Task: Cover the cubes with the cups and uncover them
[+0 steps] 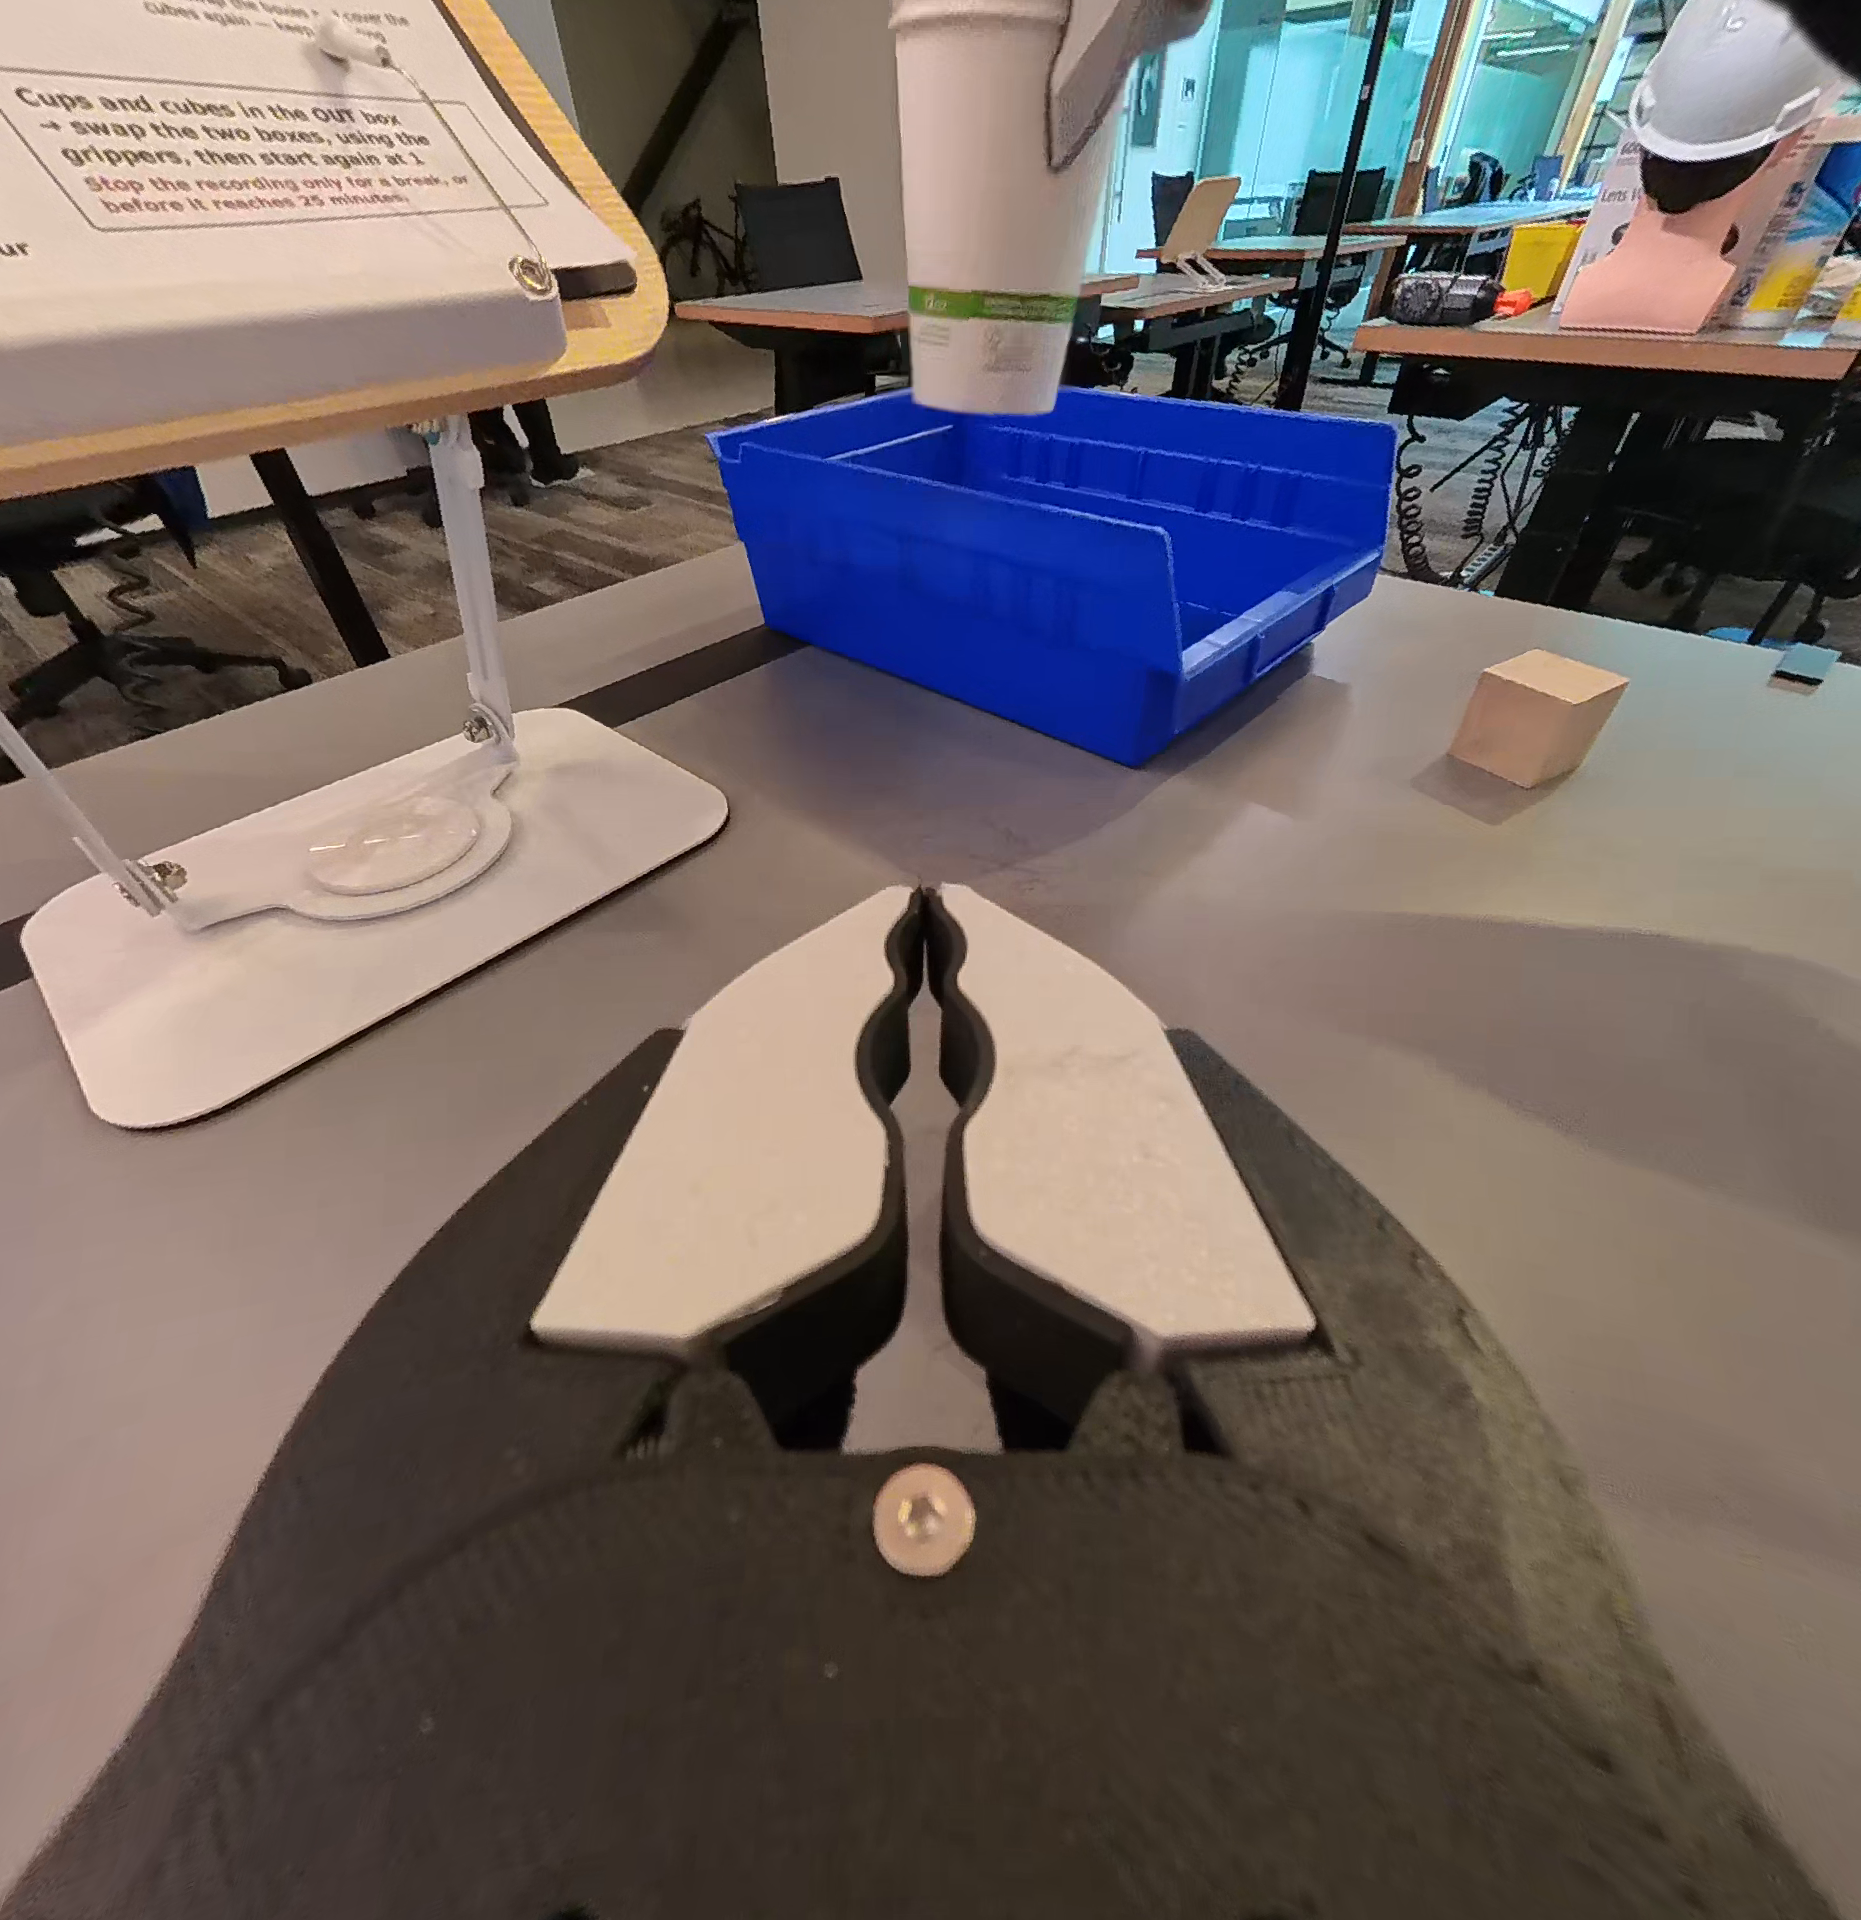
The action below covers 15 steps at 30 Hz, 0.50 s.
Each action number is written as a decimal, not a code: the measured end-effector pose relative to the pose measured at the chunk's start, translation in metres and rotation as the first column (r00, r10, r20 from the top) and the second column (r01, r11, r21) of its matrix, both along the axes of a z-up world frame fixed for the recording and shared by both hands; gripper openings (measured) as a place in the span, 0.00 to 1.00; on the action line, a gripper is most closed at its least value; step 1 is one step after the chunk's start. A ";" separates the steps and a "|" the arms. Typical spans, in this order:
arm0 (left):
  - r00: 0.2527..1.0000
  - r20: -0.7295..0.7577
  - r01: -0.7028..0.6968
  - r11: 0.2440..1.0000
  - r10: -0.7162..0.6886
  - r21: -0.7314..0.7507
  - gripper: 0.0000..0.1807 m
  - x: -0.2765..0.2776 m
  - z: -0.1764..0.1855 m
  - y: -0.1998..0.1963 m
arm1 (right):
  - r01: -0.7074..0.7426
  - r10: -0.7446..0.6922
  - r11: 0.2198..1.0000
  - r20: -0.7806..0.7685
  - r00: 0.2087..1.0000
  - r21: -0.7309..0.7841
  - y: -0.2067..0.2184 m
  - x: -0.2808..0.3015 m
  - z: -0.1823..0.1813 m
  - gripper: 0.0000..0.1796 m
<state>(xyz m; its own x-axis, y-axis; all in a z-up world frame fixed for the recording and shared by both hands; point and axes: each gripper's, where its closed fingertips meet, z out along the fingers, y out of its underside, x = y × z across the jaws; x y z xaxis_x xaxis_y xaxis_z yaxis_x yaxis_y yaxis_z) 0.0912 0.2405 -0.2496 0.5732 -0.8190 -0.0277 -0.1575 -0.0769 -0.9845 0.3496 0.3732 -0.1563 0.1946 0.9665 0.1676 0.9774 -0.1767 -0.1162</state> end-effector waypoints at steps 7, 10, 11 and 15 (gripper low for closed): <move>1.000 0.000 -0.003 1.000 0.003 -0.012 0.00 -0.003 -0.005 0.007 | 0.119 -0.117 0.991 0.031 0.993 -0.058 0.056 0.035 -0.053 0.04; 1.000 0.009 0.003 1.000 -0.003 -0.028 0.00 -0.002 -0.007 0.009 | 0.152 -0.148 0.984 0.049 0.988 -0.088 0.071 0.046 -0.072 0.04; 1.000 0.010 0.007 0.999 -0.007 -0.034 0.00 -0.001 -0.008 0.009 | 0.162 -0.157 0.982 0.056 0.986 -0.100 0.075 0.049 -0.078 0.04; 1.000 0.007 0.015 0.999 -0.015 -0.042 0.00 0.001 -0.010 0.009 | 0.197 -0.188 0.971 0.074 0.979 -0.133 0.087 0.061 -0.102 0.04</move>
<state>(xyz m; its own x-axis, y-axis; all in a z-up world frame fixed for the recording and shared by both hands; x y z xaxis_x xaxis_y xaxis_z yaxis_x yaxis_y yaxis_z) 0.0920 0.2495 -0.2595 0.5606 -0.8280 0.0108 -0.1520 -0.1158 -0.9816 0.4110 0.4597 -0.2578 0.3728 0.9265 0.0517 0.9279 -0.3723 -0.0195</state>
